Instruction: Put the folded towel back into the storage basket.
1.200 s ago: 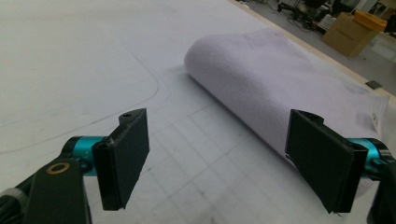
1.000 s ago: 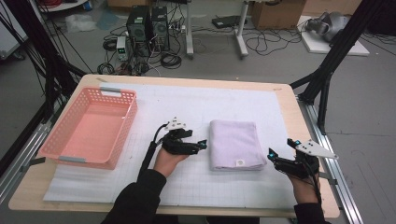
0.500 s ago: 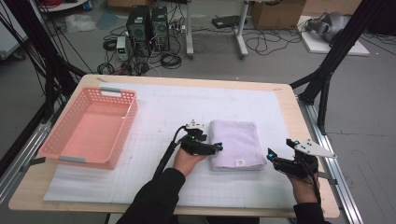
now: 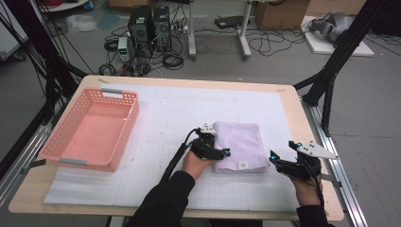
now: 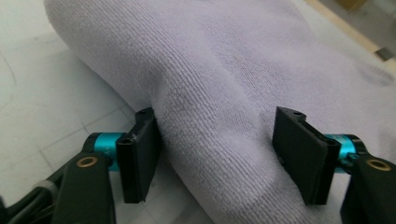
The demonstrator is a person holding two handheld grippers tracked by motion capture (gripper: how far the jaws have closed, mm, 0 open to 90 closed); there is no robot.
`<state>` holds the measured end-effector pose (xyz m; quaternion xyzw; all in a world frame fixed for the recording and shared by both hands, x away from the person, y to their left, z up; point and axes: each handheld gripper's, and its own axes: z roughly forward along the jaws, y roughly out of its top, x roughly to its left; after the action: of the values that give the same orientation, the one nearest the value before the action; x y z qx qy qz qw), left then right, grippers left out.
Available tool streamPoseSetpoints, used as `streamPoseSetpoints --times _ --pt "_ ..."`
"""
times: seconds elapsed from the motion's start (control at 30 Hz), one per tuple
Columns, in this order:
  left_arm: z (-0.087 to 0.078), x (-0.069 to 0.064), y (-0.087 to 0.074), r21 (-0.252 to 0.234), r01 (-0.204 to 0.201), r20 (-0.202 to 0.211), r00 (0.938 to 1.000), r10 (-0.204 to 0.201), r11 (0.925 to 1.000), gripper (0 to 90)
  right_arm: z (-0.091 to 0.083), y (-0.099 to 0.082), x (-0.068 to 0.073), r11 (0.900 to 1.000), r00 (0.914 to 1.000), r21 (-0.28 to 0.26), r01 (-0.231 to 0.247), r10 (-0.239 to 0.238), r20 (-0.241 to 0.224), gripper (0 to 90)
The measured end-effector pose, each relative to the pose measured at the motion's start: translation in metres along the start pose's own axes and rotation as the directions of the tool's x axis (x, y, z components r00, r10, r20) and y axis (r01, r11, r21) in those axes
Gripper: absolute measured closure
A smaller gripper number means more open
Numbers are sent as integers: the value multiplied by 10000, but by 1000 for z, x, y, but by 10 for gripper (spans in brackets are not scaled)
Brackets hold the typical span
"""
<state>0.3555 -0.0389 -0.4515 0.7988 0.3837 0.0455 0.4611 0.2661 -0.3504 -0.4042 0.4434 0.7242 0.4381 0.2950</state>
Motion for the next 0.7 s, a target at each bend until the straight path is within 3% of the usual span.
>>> streamPoseSetpoints --times 0.1,0.17,0.27,0.37,0.5,0.57,0.7 --pt "0 -1 0 57 181 100 9998 -182 9998 449 0 0 0 10000 10000 16 -78 78 26 176" --pt "0 1 0 34 572 271 9980 -572 9984 525 0 0 -1 10000 10000 -35 -52 52 26 176" --pt "1 6 0 -106 1403 580 9885 -1395 9901 626 -1 0 0 10000 10000 -51 -49 49 10 176" --pt "0 8 0 -185 1667 745 9835 -1649 9858 673 -1 0 -1 10000 10000 -36 -62 62 -10 177" --pt "-5 10 -1 -687 1465 1124 9840 -1383 9868 709 -1 0 -1 10000 10000 -7 -77 77 -35 177" --pt "-9 9 0 -988 914 1106 9906 -804 9909 712 -1 0 -2 10000 10000 -34 -91 91 -32 176" --pt "-19 7 3 -1420 172 1163 9932 -6 9897 712 -1 0 -1 10000 9999 -7 -94 94 -38 176"
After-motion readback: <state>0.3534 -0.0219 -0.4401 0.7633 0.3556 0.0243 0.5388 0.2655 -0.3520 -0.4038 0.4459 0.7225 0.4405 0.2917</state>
